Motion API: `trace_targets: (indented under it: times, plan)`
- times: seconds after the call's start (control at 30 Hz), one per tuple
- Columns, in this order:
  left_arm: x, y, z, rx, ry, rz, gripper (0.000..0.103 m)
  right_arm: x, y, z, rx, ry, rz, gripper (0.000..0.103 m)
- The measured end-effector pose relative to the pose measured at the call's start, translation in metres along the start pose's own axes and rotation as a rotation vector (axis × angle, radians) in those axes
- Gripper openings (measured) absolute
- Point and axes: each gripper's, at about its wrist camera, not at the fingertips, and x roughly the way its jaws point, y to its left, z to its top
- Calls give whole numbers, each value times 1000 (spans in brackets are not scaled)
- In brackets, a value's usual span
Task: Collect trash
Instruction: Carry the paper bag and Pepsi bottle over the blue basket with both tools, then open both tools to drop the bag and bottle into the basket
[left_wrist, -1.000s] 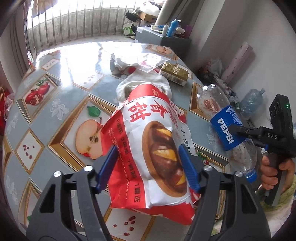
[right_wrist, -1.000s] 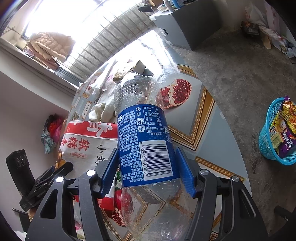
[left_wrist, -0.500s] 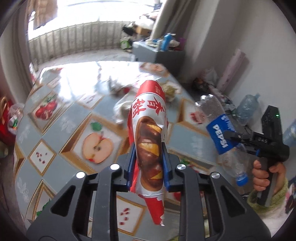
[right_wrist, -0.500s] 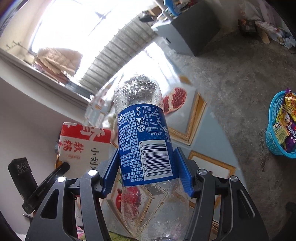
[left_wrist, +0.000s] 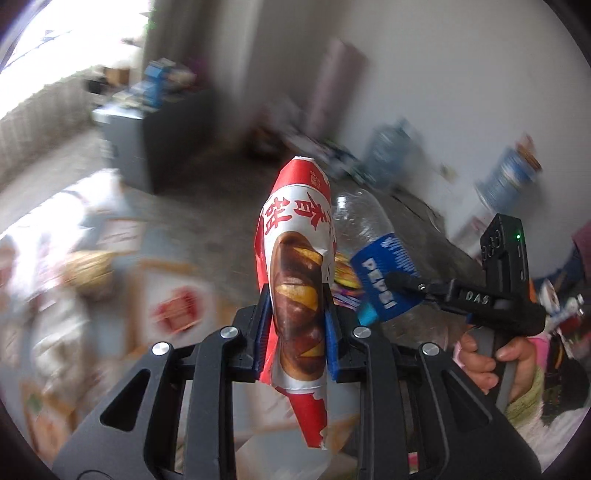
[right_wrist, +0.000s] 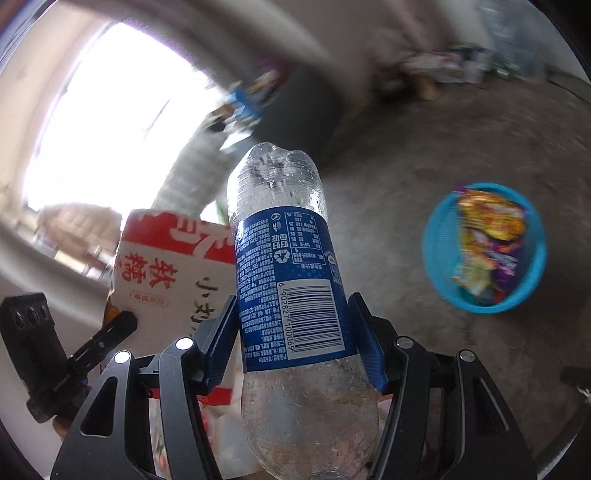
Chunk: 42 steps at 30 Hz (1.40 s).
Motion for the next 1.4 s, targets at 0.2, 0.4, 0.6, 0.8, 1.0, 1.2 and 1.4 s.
trace_targets:
  times: [0.2,0.4,0.6,0.8,1.0,1.2,1.4]
  plan:
    - [144,-48,39,71,249,-26,27,21,-99,35,202,46,-127,60]
    - [280,-64,56,70,415,-34,46,81,-181,64,290,177,-219,66]
    - [352,-58,46,-75,511,-21,50,131,-248,74,328,237,-368,68]
    - [346,-55,33,-66,504,-49,50,131,-248,68,295,191,-396,68]
    - [312,-55,57,-63,416,-74,50,125,-237,63,271,145,-407,68]
    - [241,-49,79,-45,300,-96,50,117,-220,60,263,113,-394,68]
    - [159,-28,86,-34,180,-81,50,111,-191,60,211,82,-352,68]
